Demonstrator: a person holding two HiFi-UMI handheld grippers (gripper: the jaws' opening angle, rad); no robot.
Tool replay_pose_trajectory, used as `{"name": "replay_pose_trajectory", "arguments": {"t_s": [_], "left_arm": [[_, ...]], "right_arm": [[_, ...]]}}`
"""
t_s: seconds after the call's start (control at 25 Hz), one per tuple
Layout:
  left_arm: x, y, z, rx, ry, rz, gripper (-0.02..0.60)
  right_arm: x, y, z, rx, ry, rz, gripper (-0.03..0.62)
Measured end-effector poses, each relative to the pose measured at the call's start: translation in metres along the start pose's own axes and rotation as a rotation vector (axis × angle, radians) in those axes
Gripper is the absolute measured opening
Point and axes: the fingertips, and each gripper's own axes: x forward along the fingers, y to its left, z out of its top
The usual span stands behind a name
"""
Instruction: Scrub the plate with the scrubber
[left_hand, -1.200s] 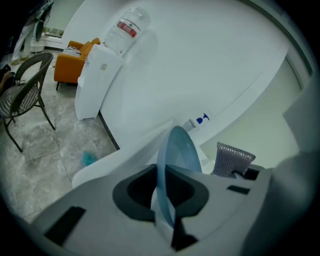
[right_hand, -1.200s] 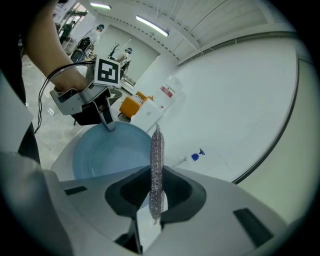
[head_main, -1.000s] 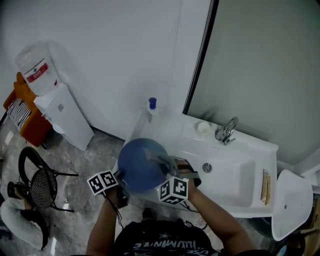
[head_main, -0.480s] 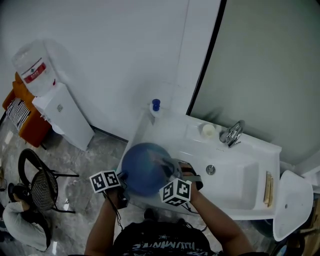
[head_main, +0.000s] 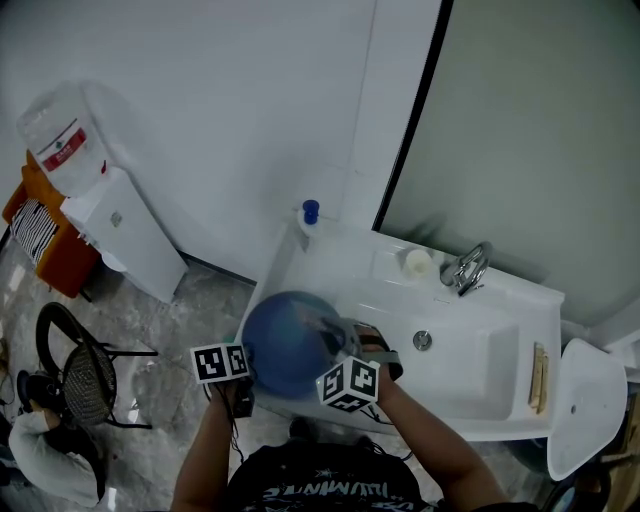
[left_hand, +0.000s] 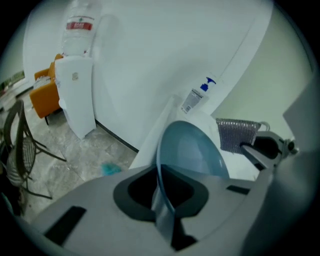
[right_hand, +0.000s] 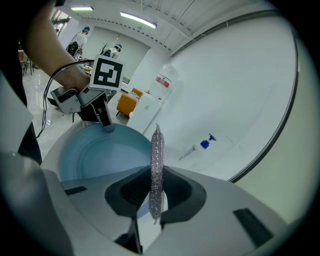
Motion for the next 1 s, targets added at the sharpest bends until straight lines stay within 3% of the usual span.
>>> {"name": "replay_pose_trajectory", "arguments": {"t_s": [0.36, 0.6, 1.0], "left_arm": [[0.004, -0.003, 0.000, 0.216, 0.052, 0.075, 0.043], [0.007, -0.009, -0.004, 0.303, 0.075, 0.088, 0.057], [0.011, -0.012, -0.010, 0.303, 0.066, 0.079, 0.064]], "right_arm": [[0.007, 0.001, -0.001, 0.000, 0.001, 0.011, 0.074], [0.005, 0.003, 0.000, 0.001, 0.002, 0.014, 0.074], [0.000, 0.003, -0.008, 0.014, 0.009, 0.006, 0.074]]}}
